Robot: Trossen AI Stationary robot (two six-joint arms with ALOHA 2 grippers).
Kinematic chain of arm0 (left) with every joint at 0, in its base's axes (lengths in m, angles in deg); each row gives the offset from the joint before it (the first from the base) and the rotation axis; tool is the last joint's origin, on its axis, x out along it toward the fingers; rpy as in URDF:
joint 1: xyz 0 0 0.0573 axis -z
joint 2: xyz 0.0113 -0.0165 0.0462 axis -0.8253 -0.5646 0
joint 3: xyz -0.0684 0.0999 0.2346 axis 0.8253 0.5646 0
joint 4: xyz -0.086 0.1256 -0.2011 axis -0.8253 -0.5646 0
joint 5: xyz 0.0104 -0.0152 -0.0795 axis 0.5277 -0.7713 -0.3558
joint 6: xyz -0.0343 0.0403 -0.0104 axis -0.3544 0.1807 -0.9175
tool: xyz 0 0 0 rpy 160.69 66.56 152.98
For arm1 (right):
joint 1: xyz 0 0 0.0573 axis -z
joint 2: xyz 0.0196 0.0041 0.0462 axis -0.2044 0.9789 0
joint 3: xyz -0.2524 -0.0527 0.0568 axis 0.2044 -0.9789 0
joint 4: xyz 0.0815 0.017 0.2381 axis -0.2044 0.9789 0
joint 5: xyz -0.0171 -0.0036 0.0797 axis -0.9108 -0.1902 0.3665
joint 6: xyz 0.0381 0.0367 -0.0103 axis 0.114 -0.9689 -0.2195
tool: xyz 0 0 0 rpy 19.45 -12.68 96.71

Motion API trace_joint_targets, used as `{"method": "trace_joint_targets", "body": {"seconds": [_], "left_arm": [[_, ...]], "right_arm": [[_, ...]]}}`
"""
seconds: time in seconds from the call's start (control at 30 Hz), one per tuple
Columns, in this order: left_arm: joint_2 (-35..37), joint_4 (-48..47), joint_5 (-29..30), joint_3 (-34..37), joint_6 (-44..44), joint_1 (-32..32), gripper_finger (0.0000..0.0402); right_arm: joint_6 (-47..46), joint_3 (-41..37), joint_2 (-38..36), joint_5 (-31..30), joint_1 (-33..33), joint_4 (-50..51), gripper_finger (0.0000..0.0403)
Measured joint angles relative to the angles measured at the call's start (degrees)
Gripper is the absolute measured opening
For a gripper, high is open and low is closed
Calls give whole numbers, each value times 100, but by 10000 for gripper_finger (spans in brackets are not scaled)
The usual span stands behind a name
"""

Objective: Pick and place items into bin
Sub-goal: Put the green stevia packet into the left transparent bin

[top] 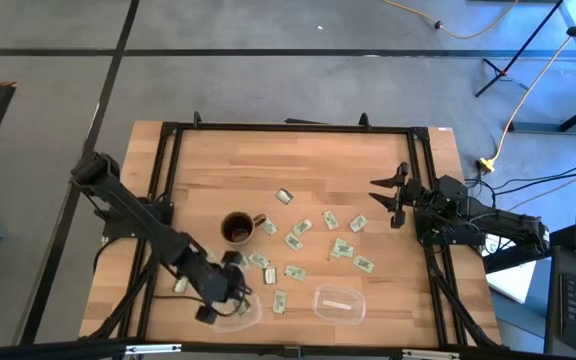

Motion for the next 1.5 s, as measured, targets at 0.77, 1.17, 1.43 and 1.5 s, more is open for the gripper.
{"method": "trace_joint_targets", "body": {"seconds": [0.77,1.17,1.43,1.5], "left_arm": [[-1991,-1706,-361,-1282,-1101,45,3],[-2059,-1698,-247,-1282,-2264,43,8],[-2057,-1692,-337,-1282,-3043,39,10],[-2057,-1678,-360,-1282,-3204,39,16]], "right_arm": [[12,0,2,4,-2,-2,171],[17,0,2,7,-2,-3,171],[29,0,2,7,-2,-4,171],[21,0,2,7,-2,-2,171]]}}
